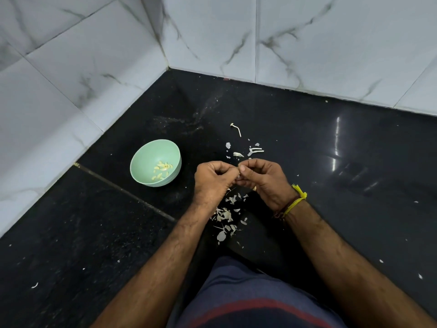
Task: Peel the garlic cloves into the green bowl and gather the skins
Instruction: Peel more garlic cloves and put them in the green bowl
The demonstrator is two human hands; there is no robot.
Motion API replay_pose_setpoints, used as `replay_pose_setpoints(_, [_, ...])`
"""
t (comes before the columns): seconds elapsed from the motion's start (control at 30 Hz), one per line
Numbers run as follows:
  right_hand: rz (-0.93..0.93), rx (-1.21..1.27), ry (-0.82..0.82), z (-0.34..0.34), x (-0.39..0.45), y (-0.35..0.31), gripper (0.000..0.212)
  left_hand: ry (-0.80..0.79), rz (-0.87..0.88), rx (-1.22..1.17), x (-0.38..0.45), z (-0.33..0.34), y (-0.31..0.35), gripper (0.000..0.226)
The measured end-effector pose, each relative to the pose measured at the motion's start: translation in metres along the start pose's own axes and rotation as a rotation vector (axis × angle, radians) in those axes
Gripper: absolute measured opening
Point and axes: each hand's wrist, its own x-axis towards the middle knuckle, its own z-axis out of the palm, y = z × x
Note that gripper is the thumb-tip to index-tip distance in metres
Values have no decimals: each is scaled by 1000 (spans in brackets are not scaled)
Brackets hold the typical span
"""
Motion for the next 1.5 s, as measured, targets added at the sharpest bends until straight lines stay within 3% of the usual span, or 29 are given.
replay_pose_setpoints(0.2, [-61,-76,33,6,5,-5,21,40,-21,-17,3,4,6,11])
replay_pose_setpoints(0.33, [-149,-159,70,8,6,-3,5,45,-49,-51,4,8,11,12])
replay_pose_setpoints(0.6, [-251,-273,197,13,4,7,13,106,-51,-33,8,16,10,10])
replay_pose_setpoints(0.97, [-209,-78,215,5,-8,12,18,-45,-53,-35,6,14,-4,16])
replay_pose_setpoints(1.13, [-225,-124,216,9,-12,6,9,-24,-15,1,6,12,-7,12])
replay_pose_setpoints(1.5, [-151,-147,151,16,-3,3,16,-6,55,82,10,-8,-11,12])
